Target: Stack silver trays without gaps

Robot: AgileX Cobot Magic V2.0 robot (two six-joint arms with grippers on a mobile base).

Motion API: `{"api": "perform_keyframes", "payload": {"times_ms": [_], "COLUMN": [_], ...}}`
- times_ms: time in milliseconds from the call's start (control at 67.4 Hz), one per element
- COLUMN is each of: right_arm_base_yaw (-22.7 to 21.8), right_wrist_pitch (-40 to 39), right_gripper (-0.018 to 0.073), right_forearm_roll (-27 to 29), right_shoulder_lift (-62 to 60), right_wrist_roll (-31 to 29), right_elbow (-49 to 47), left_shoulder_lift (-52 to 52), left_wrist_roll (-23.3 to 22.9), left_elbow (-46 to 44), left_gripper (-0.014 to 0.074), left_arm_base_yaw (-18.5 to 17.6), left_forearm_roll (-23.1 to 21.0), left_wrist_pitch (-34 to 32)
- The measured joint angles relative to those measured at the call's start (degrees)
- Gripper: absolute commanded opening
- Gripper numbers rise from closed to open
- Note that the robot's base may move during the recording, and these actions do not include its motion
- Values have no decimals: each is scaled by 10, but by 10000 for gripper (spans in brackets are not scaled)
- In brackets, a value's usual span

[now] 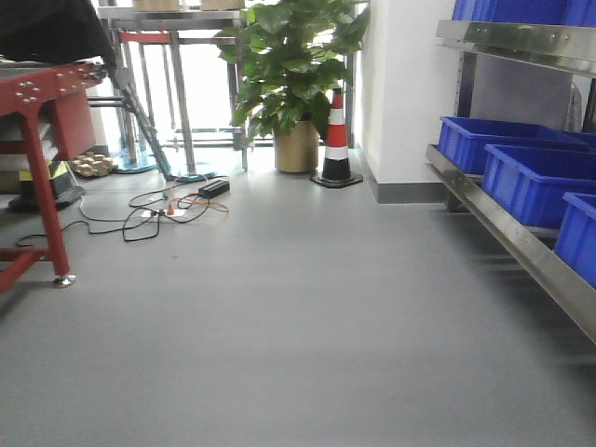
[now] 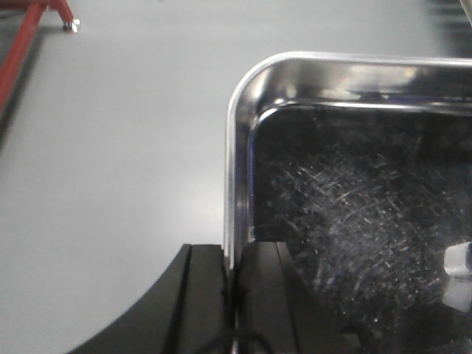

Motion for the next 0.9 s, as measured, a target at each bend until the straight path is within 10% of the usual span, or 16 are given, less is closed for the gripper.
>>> {"api": "perform_keyframes", "payload": {"times_ms": [905], "right_arm_base_yaw": [0], "right_wrist_pitch": [-14], "right_gripper": [-19], "right_forearm_roll": [1], "right_shoulder_lift": [0], "right_wrist_roll": [2], "right_elbow": [0], "left_shoulder_lift": [0], "left_wrist_roll": [1], "left_elbow": [0], "left_gripper": [-9], "left_arm_base_yaw": [-2], "left_forearm_roll": [39], "left_wrist_pitch": [-1]}}
